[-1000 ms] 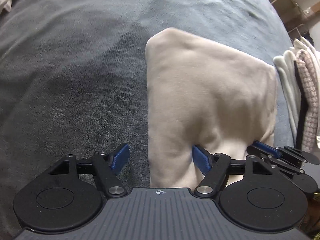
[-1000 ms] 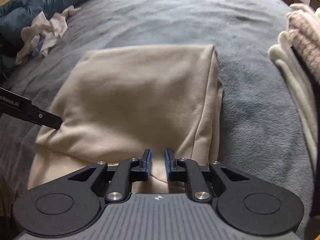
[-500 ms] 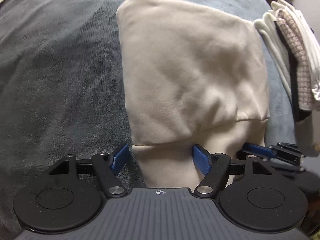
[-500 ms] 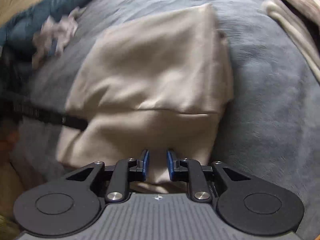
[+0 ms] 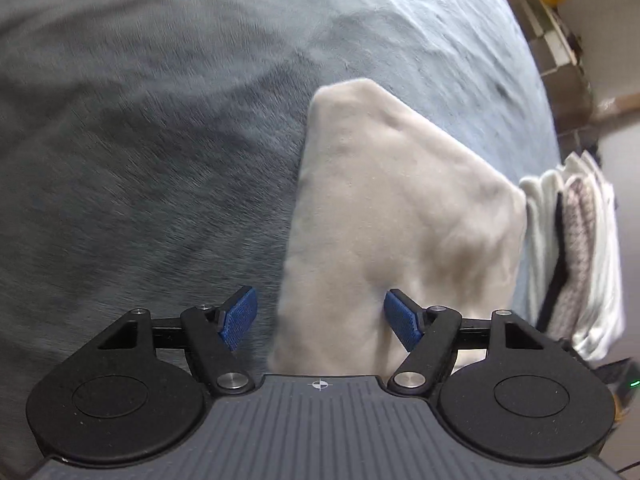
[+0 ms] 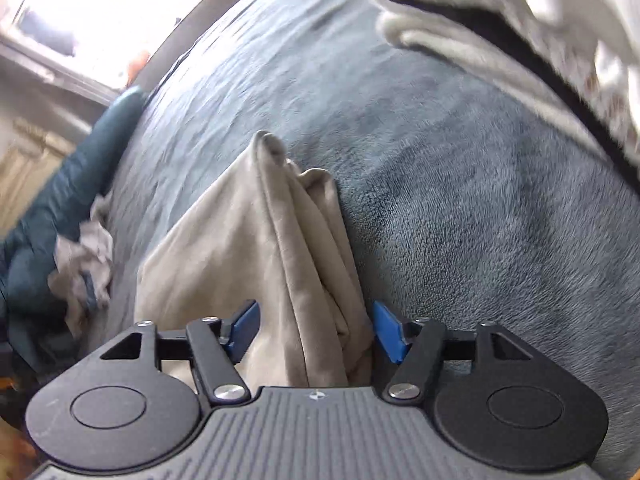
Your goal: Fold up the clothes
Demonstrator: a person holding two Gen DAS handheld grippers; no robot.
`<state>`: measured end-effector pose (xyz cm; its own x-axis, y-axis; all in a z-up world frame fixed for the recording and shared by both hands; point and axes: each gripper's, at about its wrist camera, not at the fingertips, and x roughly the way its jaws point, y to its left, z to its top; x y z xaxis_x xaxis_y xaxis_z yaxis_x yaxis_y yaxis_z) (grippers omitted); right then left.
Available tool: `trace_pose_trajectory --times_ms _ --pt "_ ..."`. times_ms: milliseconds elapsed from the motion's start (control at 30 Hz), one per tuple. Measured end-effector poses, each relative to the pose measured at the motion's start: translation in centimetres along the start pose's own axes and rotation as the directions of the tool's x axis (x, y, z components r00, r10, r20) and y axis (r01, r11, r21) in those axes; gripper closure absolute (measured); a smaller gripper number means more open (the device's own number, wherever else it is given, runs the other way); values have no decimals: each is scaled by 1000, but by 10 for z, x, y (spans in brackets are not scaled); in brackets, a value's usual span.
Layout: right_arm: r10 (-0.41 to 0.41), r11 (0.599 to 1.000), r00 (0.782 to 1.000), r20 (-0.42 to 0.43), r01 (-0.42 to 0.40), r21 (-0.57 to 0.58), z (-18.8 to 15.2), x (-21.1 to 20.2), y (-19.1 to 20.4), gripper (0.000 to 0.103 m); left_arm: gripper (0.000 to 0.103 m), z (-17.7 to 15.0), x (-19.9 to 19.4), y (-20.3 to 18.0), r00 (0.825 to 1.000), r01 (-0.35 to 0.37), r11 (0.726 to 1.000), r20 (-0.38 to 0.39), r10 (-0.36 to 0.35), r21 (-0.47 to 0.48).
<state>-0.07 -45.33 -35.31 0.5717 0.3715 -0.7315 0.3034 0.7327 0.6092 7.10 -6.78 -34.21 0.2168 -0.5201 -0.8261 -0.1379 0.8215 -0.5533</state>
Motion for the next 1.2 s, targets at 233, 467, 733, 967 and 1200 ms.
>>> trace_pose_trajectory --times_ms 233,467,733,967,1200 --pt "82 992 996 -19 -80 98 7 17 -21 34 31 1 17 8 996 84 996 -30 -84 -7" --pt "164 979 986 -27 -160 130 24 37 -19 23 31 12 25 9 990 123 992 -78 -120 28" --pt "212 967 977 -2 -209 146 27 50 -11 13 29 19 25 9 984 141 988 -123 -132 66" --pt "226 963 968 -107 -206 174 1 31 -19 15 29 6 21 18 972 170 984 -173 -160 44" --pt "297 919 938 -178 -231 320 -45 11 -36 15 29 -12 17 28 955 183 983 -241 -175 13"
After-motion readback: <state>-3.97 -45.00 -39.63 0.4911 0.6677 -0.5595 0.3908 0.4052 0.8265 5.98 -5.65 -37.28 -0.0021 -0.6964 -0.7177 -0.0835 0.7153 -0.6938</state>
